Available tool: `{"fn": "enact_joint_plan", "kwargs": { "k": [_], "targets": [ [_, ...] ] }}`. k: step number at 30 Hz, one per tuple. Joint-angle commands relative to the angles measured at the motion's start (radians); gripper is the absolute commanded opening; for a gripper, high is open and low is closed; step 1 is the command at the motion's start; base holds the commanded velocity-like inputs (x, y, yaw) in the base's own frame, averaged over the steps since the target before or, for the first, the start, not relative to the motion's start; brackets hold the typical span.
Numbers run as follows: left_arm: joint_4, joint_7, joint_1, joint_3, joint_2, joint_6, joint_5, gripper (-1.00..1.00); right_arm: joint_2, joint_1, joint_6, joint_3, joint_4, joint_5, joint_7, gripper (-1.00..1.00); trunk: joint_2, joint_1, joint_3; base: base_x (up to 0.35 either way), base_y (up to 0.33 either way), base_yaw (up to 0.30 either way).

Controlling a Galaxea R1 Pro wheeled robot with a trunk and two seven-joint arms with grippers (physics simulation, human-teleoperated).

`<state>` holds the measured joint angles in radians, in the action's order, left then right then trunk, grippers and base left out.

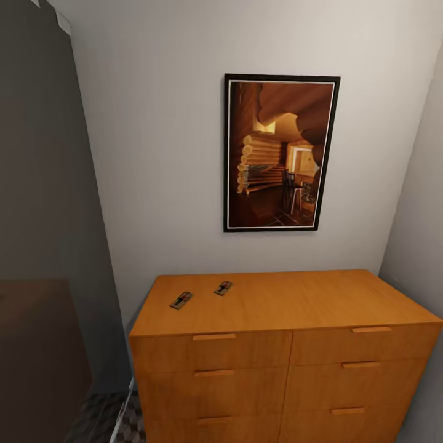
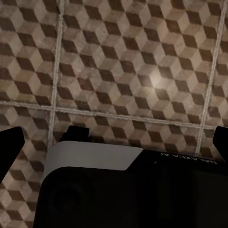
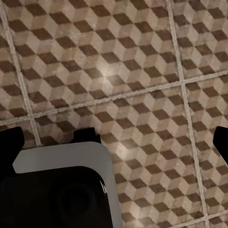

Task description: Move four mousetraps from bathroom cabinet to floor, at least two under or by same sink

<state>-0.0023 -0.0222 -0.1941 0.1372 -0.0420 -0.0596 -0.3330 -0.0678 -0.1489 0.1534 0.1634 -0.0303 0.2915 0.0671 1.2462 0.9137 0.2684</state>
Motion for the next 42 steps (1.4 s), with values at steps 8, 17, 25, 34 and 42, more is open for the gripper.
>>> {"fn": "enact_joint_plan", "kwargs": {
  "k": [8,17,25,34,42],
  "targets": [
    [0.001,-0.002,-0.001,0.009,0.0,-0.003,-0.008,1.0,0.002,-0.001,0.008,0.008,-0.003,0.014,0.0,1.0,0.001,0.0,0.001,0.008,0.006,-0.131],
    [0.0,-0.002,-0.001,0.009,0.001,-0.003,-0.011,1.0,0.001,-0.001,0.006,0.008,-0.003,0.013,0.0,1.0,0.001,0.0,0.001,0.0,0.0,-0.18],
    [0.001,-0.002,-0.001,0.009,0.0,-0.003,-0.011,1.0,-0.003,-0.001,0.005,0.009,-0.002,0.008,0.0,1.0,0.001,0.0,0.001,0.0,0.0,-0.018],
    [0.001,-0.002,-0.001,0.008,0.001,-0.003,-0.011,1.0,-0.006,-0.001,0.003,0.01,-0.002,0.005,0.0,1.0,0.001,0.0,0.001,0.0,0.0,-0.002],
    [0.0,-0.002,-0.001,0.008,0.001,-0.003,-0.012,1.0,-0.005,-0.001,0.0,0.011,-0.002,0.005,-0.001,1.0,0.001,0.0,0.001,0.0,0.0,0.0]
  ]
}}
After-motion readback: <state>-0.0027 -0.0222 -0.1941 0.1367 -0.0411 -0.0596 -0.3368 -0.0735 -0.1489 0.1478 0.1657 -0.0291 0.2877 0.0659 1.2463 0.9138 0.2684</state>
